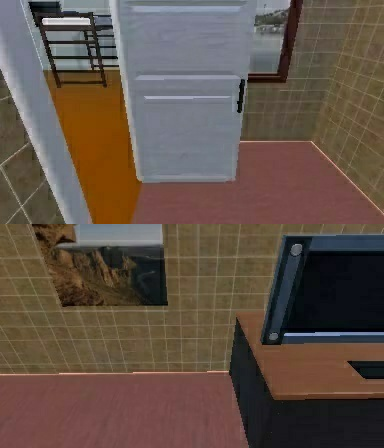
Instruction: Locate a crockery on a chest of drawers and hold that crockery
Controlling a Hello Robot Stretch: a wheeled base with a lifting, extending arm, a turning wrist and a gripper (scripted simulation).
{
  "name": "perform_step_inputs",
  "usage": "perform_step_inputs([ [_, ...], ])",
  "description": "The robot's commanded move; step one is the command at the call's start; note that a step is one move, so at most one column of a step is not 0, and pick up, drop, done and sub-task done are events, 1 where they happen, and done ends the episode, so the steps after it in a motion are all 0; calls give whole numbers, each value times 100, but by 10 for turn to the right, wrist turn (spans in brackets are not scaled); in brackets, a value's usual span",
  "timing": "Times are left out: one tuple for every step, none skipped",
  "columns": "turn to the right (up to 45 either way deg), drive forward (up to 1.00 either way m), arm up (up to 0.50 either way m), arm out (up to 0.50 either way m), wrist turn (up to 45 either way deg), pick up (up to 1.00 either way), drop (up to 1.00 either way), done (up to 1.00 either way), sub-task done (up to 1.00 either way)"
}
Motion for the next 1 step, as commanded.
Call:
perform_step_inputs([
  [0,75,0,0,0,0,0,0,0],
])
